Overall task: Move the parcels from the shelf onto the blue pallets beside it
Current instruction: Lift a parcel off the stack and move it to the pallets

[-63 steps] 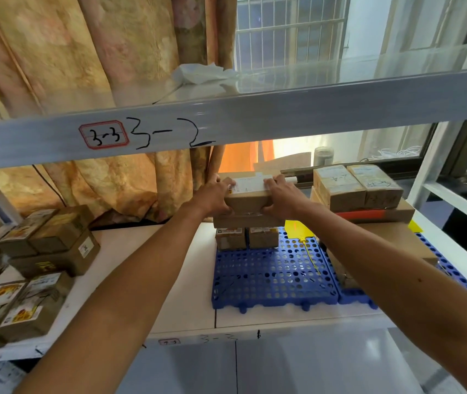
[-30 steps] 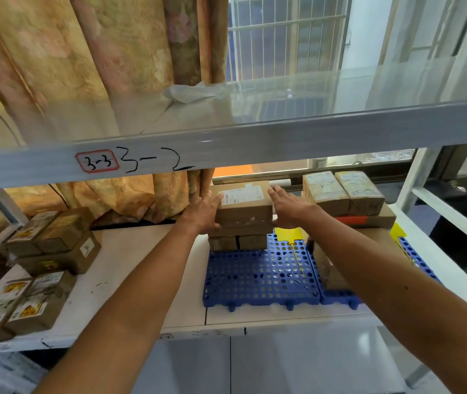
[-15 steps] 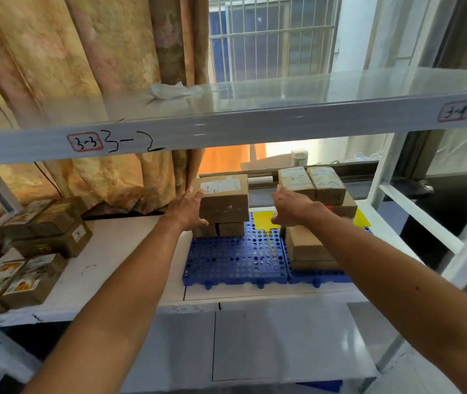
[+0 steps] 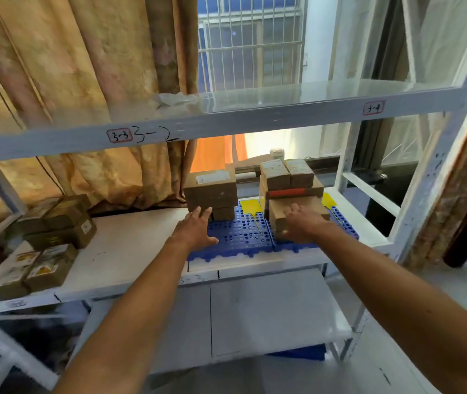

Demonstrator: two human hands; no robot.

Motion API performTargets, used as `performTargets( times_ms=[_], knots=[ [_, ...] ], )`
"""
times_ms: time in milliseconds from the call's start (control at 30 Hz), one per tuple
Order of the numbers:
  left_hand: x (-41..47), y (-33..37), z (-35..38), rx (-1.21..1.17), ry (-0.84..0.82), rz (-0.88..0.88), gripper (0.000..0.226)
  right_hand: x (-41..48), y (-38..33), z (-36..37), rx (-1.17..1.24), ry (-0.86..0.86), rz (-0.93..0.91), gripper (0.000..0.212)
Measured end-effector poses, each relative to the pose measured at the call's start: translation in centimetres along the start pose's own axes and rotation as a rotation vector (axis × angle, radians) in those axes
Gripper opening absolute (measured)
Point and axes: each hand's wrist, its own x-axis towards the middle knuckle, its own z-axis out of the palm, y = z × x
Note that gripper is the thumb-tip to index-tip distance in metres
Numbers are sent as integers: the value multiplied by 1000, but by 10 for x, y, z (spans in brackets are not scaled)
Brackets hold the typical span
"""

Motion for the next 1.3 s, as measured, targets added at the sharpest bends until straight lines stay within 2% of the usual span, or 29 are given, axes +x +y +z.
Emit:
performTargets(
  times_ms=[300, 400, 500, 733, 1100, 1300],
  knots=[
    [-66, 22, -10, -32, 41, -11, 96, -61, -18, -10, 9, 78, -60, 57],
    [-89, 19, -24, -18, 68, -42, 87, -66, -28, -19, 8, 112, -130, 57],
    [-116, 12, -36, -17, 92, -94, 80, -70, -45, -29, -22, 105, -217, 66],
    [-179, -2, -50, -13, 94, -248, 81, -87, -97, -32, -53, 112, -417, 62],
    [-300, -69, -61, -25, 92, -509, 80, -116, -200, -24, -41, 103, -627, 63],
    [-336, -115, -58, -83, 117, -523, 86, -119, -268, -13, -65, 75, -675, 63]
  ],
)
